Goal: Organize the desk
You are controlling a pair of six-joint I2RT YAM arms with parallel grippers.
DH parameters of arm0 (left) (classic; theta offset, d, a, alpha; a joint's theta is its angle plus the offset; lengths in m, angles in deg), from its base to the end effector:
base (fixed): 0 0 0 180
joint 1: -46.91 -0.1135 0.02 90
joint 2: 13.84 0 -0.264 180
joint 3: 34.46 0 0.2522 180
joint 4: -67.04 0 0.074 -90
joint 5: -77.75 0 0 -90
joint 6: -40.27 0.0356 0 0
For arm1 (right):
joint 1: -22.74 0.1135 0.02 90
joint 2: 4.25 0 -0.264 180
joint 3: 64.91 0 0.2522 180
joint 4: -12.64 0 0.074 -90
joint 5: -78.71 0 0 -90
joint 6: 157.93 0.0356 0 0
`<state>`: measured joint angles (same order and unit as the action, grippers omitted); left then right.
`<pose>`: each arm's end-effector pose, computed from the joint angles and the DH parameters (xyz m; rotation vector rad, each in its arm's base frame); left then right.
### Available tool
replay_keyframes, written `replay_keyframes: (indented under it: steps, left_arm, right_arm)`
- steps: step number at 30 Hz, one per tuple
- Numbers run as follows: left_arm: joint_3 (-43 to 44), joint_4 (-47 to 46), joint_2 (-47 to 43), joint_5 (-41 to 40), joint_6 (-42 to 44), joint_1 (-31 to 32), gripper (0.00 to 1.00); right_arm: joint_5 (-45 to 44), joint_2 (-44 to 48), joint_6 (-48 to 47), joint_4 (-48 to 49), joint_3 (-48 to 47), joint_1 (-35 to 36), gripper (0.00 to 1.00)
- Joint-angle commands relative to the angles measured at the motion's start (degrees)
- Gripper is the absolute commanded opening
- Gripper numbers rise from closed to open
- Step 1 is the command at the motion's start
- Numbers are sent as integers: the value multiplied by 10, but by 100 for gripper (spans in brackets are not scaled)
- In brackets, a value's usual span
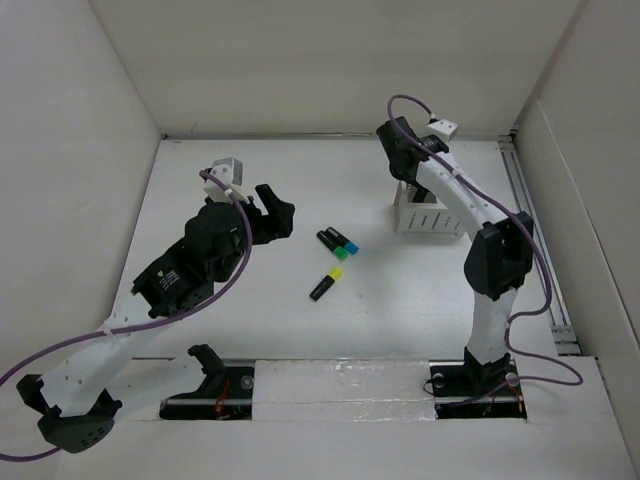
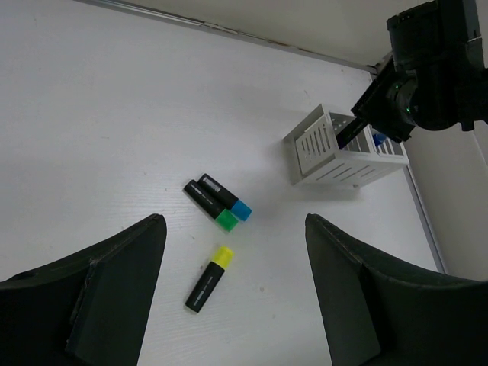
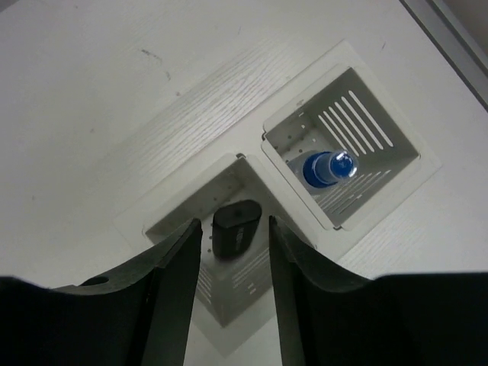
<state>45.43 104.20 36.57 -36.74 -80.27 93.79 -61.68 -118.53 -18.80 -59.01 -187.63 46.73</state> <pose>0.1316 -0.1189 0.4268 -0.0779 1.7331 -0.6432 0.3963 0.1464 0.3048 0.7231 2.1044 -0.5220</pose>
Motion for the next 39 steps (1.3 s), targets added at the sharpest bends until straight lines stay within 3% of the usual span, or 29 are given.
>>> replay_keyframes:
  steps: [1, 8, 11, 12, 13, 17, 22, 26, 30, 33, 39]
  left_arm:
    - [16, -9, -1, -12, -2, 1, 70]
    - [34, -5, 5, -21, 4, 1, 70]
    - [42, -3, 8, -27, 7, 1, 70]
    - [44, -2, 10, -32, 8, 1, 70]
    - [47, -2, 12, -35, 11, 1, 70]
    - [73, 7, 19, -58, 21, 1, 70]
    - [81, 9, 29, -82, 28, 1, 72]
    - [70, 2, 49, -84, 27, 1, 72]
    - [76, 26, 69, -74, 0, 1, 73]
    - [77, 6, 57, -62, -7, 1, 75]
    - [93, 17, 91, -35, -6, 1, 79]
  right_arm:
    - [7, 72, 7, 1, 5, 9, 48]
    - [39, 165, 10, 1, 56, 48, 48]
    - [110, 222, -2, 27, 120, 75, 19]
    - [143, 238, 0, 37, 144, 87, 4]
    - [164, 264, 4, 51, 186, 113, 0]
    - [238, 302, 25, 67, 276, 199, 0]
    - [306, 280, 50, 121, 341, 258, 0]
    - [330, 221, 67, 129, 321, 304, 15]
    - [345, 179, 102, 136, 314, 330, 50]
    - [359, 157, 118, 176, 327, 318, 63]
    - [361, 88, 134, 204, 293, 292, 65]
